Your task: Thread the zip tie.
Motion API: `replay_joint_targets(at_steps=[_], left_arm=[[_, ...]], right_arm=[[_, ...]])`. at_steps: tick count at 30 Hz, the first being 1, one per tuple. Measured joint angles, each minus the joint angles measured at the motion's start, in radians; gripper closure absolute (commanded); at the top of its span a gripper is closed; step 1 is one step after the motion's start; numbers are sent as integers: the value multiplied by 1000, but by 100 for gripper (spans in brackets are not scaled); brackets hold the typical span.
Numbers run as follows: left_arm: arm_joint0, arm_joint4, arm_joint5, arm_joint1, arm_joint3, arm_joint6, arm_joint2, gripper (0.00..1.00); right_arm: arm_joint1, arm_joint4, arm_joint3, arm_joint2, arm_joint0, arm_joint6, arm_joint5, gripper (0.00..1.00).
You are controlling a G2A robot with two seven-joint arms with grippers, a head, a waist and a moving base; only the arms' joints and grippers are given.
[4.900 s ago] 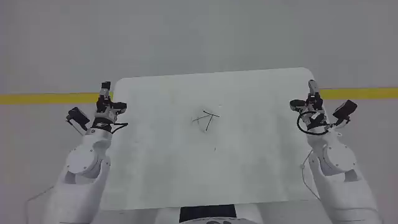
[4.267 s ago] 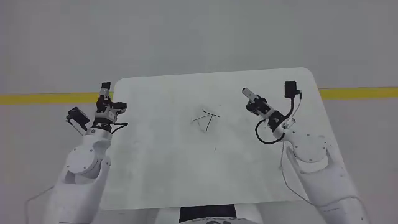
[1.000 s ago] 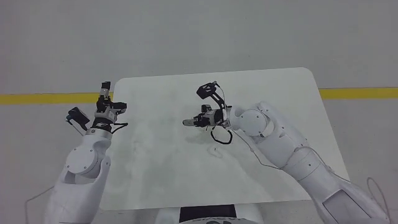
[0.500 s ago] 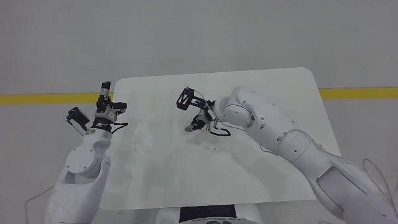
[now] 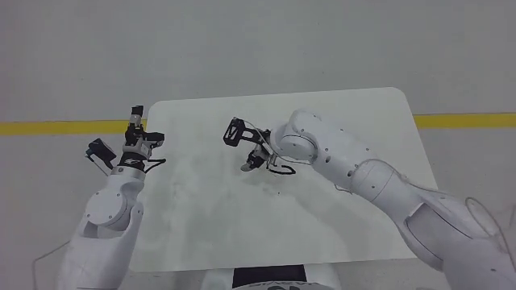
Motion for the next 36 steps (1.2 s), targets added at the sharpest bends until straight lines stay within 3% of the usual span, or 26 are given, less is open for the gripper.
replay_joint_targets(at_steps=[4, 7, 12, 22, 27, 28, 29, 30, 36], left_arm=[[0, 0, 0, 0, 0, 0, 0, 0], [0, 0, 0, 0, 0, 0, 0, 0], [0, 0, 0, 0, 0, 0, 0, 0], [0, 0, 0, 0, 0, 0, 0, 0], [0, 0, 0, 0, 0, 0, 0, 0], [0, 0, 0, 0, 0, 0, 0, 0], [0, 0, 0, 0, 0, 0, 0, 0], [0, 0, 0, 0, 0, 0, 0, 0], [0, 0, 0, 0, 0, 0, 0, 0]], right_arm=[[-1, -17, -18, -17, 12, 15, 0, 0], [-3, -102, -56, -96, 52, 61, 0, 0], [-14, -89, -54, -227, 135, 86, 0, 0], [-15, -97, -44, -223, 132, 70, 0, 0], [-31, -124, -7, -232, 134, 29, 0, 0], [-35, -123, 2, -237, 136, 26, 0, 7], [-40, -121, 15, -244, 141, 22, 0, 32], [-44, -118, 25, -249, 144, 20, 0, 51], [-69, -108, 81, -269, 164, 24, 0, 70]])
